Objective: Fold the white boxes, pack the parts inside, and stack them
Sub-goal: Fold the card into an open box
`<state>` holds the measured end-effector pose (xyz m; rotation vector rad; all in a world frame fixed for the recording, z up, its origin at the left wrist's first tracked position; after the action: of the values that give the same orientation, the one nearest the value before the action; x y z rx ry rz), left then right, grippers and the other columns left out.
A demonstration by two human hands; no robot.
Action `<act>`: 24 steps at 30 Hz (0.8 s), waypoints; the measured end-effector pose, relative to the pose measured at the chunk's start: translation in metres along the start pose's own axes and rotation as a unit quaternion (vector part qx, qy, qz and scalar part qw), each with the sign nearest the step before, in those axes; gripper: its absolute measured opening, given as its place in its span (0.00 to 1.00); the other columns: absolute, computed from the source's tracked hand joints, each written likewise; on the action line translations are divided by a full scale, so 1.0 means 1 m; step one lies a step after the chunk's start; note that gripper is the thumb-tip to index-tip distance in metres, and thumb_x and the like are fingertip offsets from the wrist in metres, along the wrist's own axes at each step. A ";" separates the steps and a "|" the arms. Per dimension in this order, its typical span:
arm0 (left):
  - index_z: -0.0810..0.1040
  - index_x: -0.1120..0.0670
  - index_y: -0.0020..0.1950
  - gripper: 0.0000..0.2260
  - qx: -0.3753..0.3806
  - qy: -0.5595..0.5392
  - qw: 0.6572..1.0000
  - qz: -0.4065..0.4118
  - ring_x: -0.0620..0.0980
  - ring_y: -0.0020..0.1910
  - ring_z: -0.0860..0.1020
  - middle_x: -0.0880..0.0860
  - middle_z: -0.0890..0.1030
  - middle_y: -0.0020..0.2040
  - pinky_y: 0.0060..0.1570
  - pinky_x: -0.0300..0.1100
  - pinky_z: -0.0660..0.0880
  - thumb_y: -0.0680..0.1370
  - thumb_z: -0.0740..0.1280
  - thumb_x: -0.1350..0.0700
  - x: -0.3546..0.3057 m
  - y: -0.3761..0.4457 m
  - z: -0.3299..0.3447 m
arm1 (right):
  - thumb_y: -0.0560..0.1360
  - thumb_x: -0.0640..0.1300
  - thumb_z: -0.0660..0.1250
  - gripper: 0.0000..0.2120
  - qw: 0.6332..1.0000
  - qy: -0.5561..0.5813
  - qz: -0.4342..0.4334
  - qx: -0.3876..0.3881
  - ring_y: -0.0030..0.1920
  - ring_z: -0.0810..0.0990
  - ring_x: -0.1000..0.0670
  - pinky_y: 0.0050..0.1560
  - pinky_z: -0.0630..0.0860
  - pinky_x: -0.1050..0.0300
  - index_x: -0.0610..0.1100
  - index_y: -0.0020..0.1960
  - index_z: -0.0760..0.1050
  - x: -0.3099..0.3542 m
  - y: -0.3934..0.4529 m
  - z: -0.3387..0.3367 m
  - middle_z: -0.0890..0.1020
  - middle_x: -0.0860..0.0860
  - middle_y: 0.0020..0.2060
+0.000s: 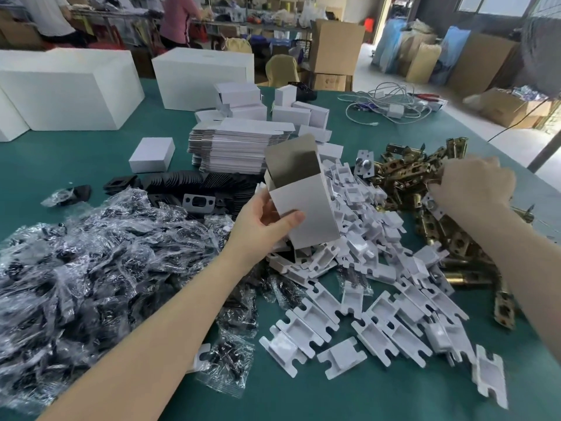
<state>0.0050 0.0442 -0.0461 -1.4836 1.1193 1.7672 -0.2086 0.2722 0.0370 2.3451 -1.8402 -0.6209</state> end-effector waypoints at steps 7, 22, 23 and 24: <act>0.75 0.45 0.59 0.20 0.006 -0.024 1.000 0.001 0.39 0.50 0.83 0.40 0.85 0.50 0.46 0.31 0.77 0.70 0.76 0.54 0.002 0.001 -0.001 | 0.73 0.43 0.72 0.18 0.978 0.205 0.033 -0.014 0.49 0.77 0.32 0.48 0.78 0.38 0.38 0.58 0.71 -0.019 0.009 -0.005 0.73 0.35 0.53; 0.75 0.46 0.57 0.19 0.011 -0.038 0.999 0.001 0.41 0.51 0.83 0.41 0.85 0.51 0.47 0.32 0.78 0.70 0.76 0.55 0.004 0.002 0.000 | 0.71 0.53 0.75 0.12 0.907 0.410 0.085 0.036 0.49 0.82 0.39 0.54 0.79 0.39 0.49 0.49 0.78 -0.062 -0.001 -0.008 0.83 0.43 0.47; 0.75 0.45 0.57 0.19 0.011 -0.037 0.999 0.001 0.41 0.51 0.83 0.41 0.85 0.51 0.47 0.32 0.78 0.70 0.76 0.56 0.003 0.001 0.000 | 0.71 0.53 0.75 0.12 0.897 0.430 0.100 0.033 0.49 0.82 0.40 0.53 0.80 0.40 0.49 0.49 0.78 -0.064 0.000 -0.008 0.83 0.42 0.46; 0.75 0.45 0.57 0.19 0.010 -0.037 0.999 0.000 0.41 0.51 0.83 0.41 0.85 0.51 0.47 0.32 0.78 0.70 0.76 0.56 0.003 0.001 0.000 | 0.71 0.52 0.75 0.12 0.883 0.455 0.115 0.034 0.48 0.82 0.41 0.51 0.80 0.43 0.48 0.49 0.78 -0.065 0.000 -0.009 0.84 0.41 0.47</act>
<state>0.0033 0.0430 -0.0492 -1.3960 1.0972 1.7912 -0.2176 0.3324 0.0616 1.8546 -1.5970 0.5160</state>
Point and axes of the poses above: each hand's wrist, its own y-axis towards the middle knuckle, its own z-axis out of the palm, x = y × z, the point moved 1 cm from there along y, towards the middle knuckle
